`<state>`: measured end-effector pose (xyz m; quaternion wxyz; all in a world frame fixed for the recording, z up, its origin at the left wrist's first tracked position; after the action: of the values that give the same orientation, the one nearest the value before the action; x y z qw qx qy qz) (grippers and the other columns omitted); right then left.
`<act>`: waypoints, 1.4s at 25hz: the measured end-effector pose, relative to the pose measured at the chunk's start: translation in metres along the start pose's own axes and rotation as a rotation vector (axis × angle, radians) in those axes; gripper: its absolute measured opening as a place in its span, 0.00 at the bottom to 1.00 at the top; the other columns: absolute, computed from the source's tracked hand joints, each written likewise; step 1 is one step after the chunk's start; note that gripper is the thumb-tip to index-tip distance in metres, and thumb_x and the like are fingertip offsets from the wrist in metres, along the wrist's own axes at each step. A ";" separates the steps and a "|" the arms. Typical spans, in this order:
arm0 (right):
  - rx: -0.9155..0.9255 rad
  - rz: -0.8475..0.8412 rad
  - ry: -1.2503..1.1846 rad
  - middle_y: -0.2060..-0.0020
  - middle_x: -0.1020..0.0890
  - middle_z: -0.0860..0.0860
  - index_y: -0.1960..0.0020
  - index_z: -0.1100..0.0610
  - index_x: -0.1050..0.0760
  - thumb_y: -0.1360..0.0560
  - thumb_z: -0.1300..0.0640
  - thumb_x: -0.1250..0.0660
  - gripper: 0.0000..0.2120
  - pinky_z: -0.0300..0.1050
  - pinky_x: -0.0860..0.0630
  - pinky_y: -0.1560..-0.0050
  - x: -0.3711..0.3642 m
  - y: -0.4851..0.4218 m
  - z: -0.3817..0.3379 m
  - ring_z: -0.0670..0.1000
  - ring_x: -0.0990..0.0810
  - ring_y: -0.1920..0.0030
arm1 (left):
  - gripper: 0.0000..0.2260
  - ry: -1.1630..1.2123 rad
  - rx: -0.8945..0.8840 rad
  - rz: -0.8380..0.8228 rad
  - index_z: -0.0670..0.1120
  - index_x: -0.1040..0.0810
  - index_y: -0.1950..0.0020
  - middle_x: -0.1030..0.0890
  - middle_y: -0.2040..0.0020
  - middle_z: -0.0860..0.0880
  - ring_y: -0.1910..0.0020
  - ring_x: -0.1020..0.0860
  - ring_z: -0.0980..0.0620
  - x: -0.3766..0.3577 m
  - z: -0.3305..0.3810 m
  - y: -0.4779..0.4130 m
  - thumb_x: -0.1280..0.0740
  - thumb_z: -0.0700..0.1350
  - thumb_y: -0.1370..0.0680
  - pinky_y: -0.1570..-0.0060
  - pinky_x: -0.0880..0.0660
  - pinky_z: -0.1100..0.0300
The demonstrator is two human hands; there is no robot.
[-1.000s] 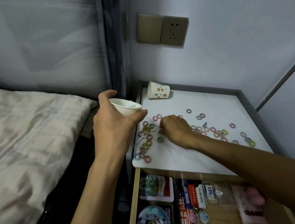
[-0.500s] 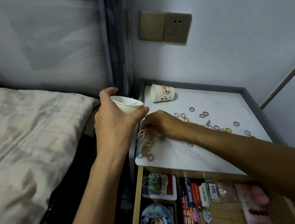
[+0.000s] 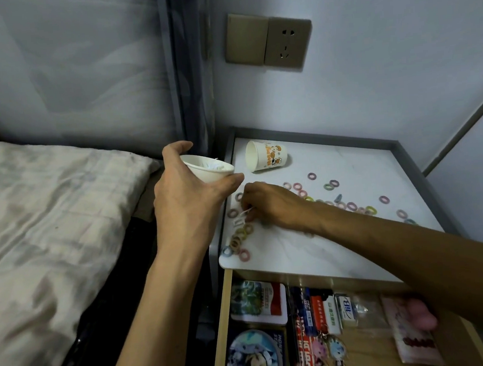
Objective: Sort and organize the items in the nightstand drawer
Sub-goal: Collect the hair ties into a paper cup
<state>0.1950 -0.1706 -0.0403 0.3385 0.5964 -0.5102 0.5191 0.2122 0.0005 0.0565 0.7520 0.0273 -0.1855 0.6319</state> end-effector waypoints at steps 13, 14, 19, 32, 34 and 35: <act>-0.327 0.230 -0.331 0.68 0.18 0.50 0.55 0.62 0.19 0.23 0.59 0.32 0.07 0.39 0.28 0.64 0.105 0.007 0.024 0.44 0.23 0.71 | 0.39 -0.020 -0.034 -0.123 0.53 0.33 0.30 0.25 0.45 0.52 0.47 0.25 0.53 -0.019 0.001 0.002 0.19 0.52 0.37 0.55 0.28 0.63; -0.289 0.237 -0.358 0.66 0.17 0.51 0.54 0.60 0.18 0.23 0.59 0.31 0.06 0.40 0.27 0.63 0.122 0.007 0.011 0.47 0.21 0.68 | 0.40 -0.028 -0.038 -0.143 0.52 0.33 0.30 0.25 0.45 0.53 0.48 0.26 0.54 -0.024 0.002 0.004 0.19 0.52 0.37 0.58 0.29 0.67; 0.021 -0.035 -0.022 0.56 0.18 0.43 0.45 0.53 0.16 0.26 0.58 0.29 0.09 0.35 0.26 0.54 0.138 0.011 -0.063 0.40 0.22 0.58 | 0.40 -0.055 -0.091 -0.287 0.53 0.35 0.30 0.24 0.52 0.60 0.58 0.25 0.64 -0.052 0.014 0.019 0.19 0.50 0.37 0.66 0.30 0.73; -0.537 0.345 -0.462 0.66 0.15 0.45 0.60 0.52 0.15 0.34 0.60 0.21 0.06 0.43 0.19 0.56 0.142 0.142 -0.024 0.43 0.17 0.63 | 0.41 0.002 -0.217 -0.588 0.55 0.35 0.30 0.21 0.49 0.60 0.51 0.20 0.58 -0.127 0.042 0.092 0.19 0.50 0.38 0.50 0.21 0.53; -0.593 0.356 -0.497 0.66 0.15 0.45 0.60 0.52 0.15 0.34 0.59 0.20 0.05 0.46 0.18 0.56 0.137 0.156 -0.017 0.43 0.16 0.63 | 0.41 -0.002 -0.218 -0.606 0.55 0.35 0.29 0.21 0.48 0.58 0.51 0.21 0.59 -0.132 0.043 0.099 0.18 0.50 0.38 0.51 0.22 0.57; -0.580 0.326 -0.481 0.65 0.15 0.45 0.59 0.53 0.14 0.34 0.59 0.21 0.05 0.42 0.20 0.56 0.132 0.161 -0.019 0.42 0.17 0.63 | 0.41 -0.010 -0.220 -0.615 0.55 0.35 0.29 0.21 0.47 0.57 0.51 0.21 0.60 -0.134 0.043 0.102 0.19 0.51 0.38 0.52 0.22 0.60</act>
<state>0.0278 -0.2275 0.0714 0.2768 0.4920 -0.7879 0.2462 0.0859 -0.1172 0.0342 0.9052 0.0036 -0.2394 0.3510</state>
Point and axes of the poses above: each hand's wrist, its own y-axis away from the middle knuckle, its own x-axis out of the back of the hand, z = x × y, the point moved 8 cm from there along -y, towards the middle knuckle
